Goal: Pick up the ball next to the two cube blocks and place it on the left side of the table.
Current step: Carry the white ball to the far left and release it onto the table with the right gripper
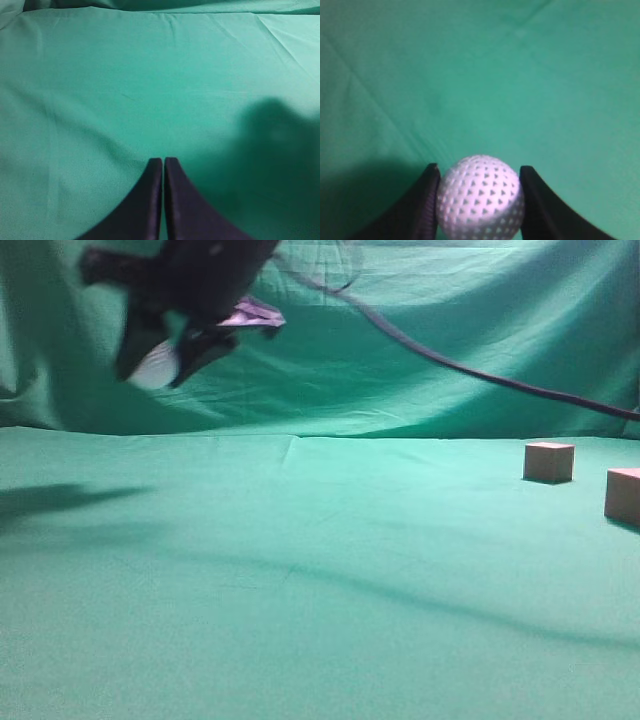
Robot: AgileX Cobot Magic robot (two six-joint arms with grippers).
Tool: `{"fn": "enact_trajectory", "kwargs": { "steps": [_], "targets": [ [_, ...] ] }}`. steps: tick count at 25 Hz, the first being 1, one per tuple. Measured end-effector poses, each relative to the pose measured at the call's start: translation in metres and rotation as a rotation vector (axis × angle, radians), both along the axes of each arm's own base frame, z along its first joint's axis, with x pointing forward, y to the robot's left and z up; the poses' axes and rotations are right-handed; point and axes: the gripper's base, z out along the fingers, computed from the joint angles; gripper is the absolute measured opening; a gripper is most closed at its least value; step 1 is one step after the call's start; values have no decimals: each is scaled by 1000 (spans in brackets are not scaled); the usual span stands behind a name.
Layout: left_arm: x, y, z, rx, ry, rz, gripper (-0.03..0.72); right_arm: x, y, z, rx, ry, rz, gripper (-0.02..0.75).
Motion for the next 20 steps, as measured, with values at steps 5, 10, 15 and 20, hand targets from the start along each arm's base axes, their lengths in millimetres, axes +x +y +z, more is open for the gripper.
{"fn": "enact_trajectory", "kwargs": {
  "steps": [5,10,15,20],
  "targets": [
    [0,0,0,0,0,0,0,9,39,-42,28,-37,20,309],
    [0,0,0,0,0,0,0,12,54,-67,65,-67,4,309],
    [0,0,0,0,0,0,0,5,63,-74,61,-93,32,309],
    [0,0,0,0,0,0,0,6,63,-83,51,-90,33,361]
  ]
}}
